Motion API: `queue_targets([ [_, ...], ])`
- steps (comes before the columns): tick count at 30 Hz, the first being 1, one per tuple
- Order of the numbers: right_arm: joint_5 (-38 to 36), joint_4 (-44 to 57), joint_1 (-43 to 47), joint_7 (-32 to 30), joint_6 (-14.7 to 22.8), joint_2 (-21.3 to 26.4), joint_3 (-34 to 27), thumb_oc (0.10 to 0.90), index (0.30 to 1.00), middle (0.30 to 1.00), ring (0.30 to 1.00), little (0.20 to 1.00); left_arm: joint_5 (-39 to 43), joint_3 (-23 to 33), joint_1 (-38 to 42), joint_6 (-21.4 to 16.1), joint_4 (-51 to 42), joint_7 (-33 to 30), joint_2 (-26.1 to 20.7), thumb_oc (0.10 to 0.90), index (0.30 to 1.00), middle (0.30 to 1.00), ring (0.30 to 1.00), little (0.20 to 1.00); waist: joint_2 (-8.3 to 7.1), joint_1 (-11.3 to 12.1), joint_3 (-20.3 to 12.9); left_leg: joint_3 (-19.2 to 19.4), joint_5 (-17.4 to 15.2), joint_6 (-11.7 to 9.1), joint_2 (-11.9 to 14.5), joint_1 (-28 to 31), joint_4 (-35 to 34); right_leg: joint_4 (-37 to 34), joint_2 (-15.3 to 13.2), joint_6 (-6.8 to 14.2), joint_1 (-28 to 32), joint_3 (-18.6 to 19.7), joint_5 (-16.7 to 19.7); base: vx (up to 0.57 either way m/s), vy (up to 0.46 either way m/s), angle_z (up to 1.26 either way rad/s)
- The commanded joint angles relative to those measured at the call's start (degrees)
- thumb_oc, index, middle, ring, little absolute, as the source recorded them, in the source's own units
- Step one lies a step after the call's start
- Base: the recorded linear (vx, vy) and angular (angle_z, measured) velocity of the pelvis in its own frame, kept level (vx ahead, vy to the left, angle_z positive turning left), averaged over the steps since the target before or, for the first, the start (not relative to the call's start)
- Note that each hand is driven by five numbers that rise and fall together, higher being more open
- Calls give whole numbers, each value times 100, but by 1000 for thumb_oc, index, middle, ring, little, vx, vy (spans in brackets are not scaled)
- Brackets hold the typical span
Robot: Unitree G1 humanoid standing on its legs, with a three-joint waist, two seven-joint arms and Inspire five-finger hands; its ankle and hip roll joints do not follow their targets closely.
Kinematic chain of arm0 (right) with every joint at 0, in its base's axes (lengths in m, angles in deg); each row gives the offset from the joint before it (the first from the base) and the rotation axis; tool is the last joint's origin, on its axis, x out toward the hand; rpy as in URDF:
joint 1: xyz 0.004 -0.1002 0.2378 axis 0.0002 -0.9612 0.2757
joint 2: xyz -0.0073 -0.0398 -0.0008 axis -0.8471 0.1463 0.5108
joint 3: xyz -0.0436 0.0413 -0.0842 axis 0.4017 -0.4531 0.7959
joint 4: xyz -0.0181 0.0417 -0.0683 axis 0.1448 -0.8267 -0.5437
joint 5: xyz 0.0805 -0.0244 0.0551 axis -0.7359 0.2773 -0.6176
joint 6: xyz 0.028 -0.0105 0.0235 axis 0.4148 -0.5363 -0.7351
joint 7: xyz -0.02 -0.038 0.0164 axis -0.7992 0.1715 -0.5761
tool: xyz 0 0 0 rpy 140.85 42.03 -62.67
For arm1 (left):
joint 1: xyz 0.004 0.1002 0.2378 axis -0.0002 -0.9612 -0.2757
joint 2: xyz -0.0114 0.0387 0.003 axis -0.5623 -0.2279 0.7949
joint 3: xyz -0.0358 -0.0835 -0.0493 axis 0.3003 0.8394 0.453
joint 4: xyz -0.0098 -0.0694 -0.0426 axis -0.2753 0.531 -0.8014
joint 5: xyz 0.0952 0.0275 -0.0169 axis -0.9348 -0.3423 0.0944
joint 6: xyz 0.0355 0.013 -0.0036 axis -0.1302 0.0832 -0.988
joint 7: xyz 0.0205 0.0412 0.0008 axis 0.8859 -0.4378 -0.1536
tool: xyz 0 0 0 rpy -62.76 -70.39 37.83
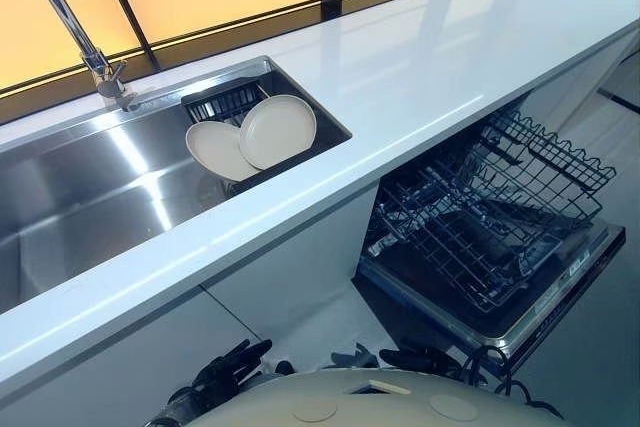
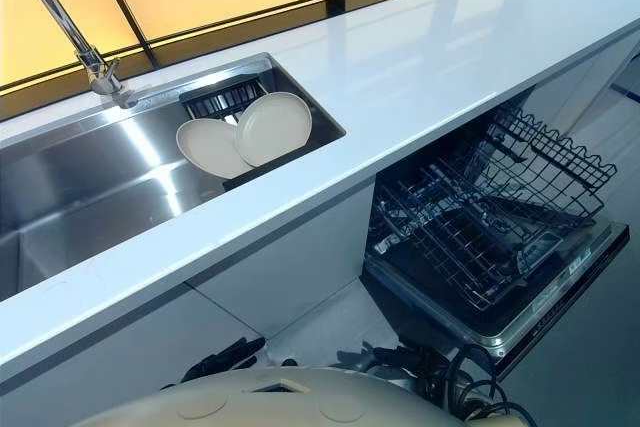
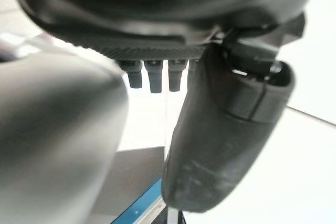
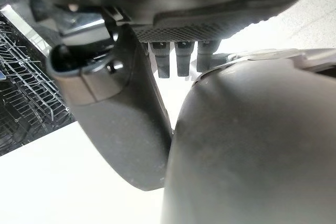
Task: Pick up plates and place into dishwasher.
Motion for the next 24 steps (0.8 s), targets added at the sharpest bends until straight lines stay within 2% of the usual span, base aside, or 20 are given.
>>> queue_targets([
  [1, -34, -185, 323, 71, -40, 39, 58, 800, 900, 900, 900, 900, -1152, -65, 597, -1289, -100, -1207, -53, 800, 900, 900, 900, 900, 183, 2, 199, 255, -579, 188, -345, 165, 58, 708, 396, 46, -207, 4, -702, 0, 0, 0],
  [3, -82, -115, 326, 66, -105, 78, 95, 800, 900, 900, 900, 900, -1314, -199, 652, -1404, -363, -1500, -117, 800, 900, 900, 900, 900, 192, 14, 211, 234, -567, 186, -347, 155, 63, 711, 402, 50, -207, 8, -698, 0, 0, 0],
  [8, -144, 64, 339, 51, -251, 157, 80, 800, 900, 900, 900, 900, -746, -352, 753, -1198, -1538, -1081, -175, 800, 900, 900, 900, 900, 219, 55, 260, 209, -548, 172, -333, 152, 52, 682, 407, 54, -189, 9, -656, -9, -1, 4],
  [13, -58, 140, 349, 23, -310, 212, -42, 800, 900, 900, 900, 900, -267, -802, 787, -655, -2951, 202, -310, 800, 900, 900, 900, 900, 318, 82, 275, 203, -534, 190, -335, 129, 44, 715, 398, 63, -229, 9, -632, -3, 3, 1],
  [16, -12, 119, 386, 21, -307, 251, -45, 800, 900, 900, 900, 900, -307, -1272, 827, -33, -3725, 1643, -506, 800, 900, 900, 900, 900, 387, 58, 280, 232, -538, 204, -332, 120, 43, 739, 393, 82, -256, 4, -632, -10, 22, 1],
  [19, -24, 151, 429, -9, -342, 289, 19, 800, 900, 900, 900, 900, -167, -1687, 970, 660, -4698, 2521, -798, 800, 900, 900, 900, 900, 440, 15, 300, 264, -548, 224, -325, 121, 43, 765, 376, 105, -271, -9, -640, -8, 17, -3],
  [20, -31, 155, 435, -14, -344, 294, 38, 800, 900, 900, 900, 900, -36, -1741, 1026, 830, -4926, 2635, -875, 800, 900, 900, 900, 900, 449, 5, 303, 269, -550, 227, -324, 123, 43, 767, 371, 110, -273, -11, -640, -14, 31, -6],
  [21, -100, 181, 467, -62, -362, 304, 136, 800, 900, 900, 900, 900, 589, -1882, 1249, 1531, -5747, 2955, -1054, 800, 900, 900, 900, 900, 476, -28, 310, 282, -555, 247, -321, 125, 43, 776, 358, 119, -281, -19, -640, -4, 26, -7],
  [22, -134, 199, 451, -93, -345, 297, 182, 800, 900, 900, 900, 900, 1354, -1915, 1475, 1970, -6377, 3279, -1095, 800, 900, 900, 900, 900, 491, -64, 315, 291, -578, 275, -319, 135, 43, 779, 344, 129, -278, -21, -644, 0, 21, -7],
  [24, -176, 205, 429, -117, -322, 278, 227, 800, 900, 900, 900, 900, 1996, -1939, 1650, 2226, -6819, 3316, -1041, 800, 900, 900, 900, 900, 487, -92, 320, 297, -593, 290, -317, 148, 43, 777, 337, 131, -269, -19, -638, 5, 1, -3],
])
